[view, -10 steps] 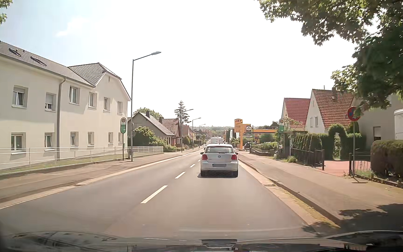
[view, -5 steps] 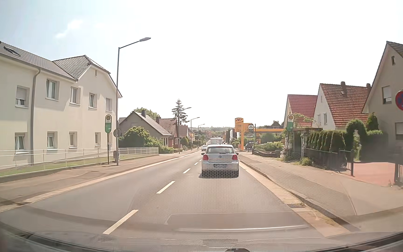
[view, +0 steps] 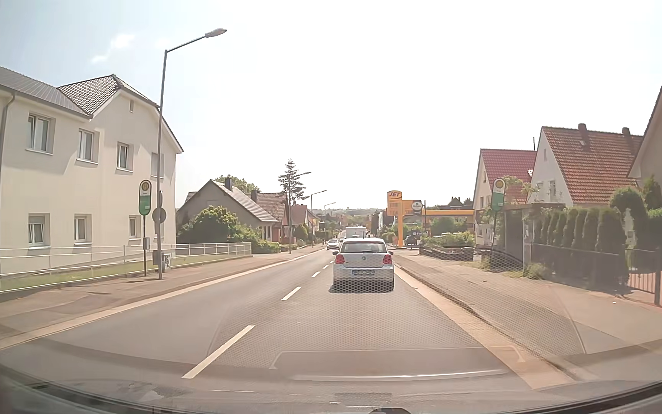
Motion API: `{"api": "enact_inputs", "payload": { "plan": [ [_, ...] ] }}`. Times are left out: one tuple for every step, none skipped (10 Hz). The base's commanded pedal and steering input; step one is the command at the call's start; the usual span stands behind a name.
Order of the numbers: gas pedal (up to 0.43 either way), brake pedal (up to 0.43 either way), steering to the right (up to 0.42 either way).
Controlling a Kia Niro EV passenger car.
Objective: Follow the waypoints while adhering to traffic rules and regulations
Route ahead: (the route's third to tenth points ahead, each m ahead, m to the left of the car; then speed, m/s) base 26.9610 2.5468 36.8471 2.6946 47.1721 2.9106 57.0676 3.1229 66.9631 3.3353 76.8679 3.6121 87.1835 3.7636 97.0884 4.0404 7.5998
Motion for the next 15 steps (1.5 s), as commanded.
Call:
{"api": "enact_inputs", "payload": {
  "plan": [
    [0.098,0.000,0.000],
    [0.098,0.000,0.000],
    [0.098,0.000,0.000],
    [0.098,0.000,0.000],
    [0.098,0.000,0.000],
    [0.098,0.000,0.000],
    [0.098,0.000,0.000],
    [0.098,0.000,0.000],
    [0.087,0.000,0.000],
    [0.079,0.000,0.000],
    [0.079,0.000,0.000],
    [0.067,0.000,0.000],
    [0.067,0.000,0.000],
    [0.067,0.000,-0.001],
    [0.067,0.000,-0.004]
  ]
}}
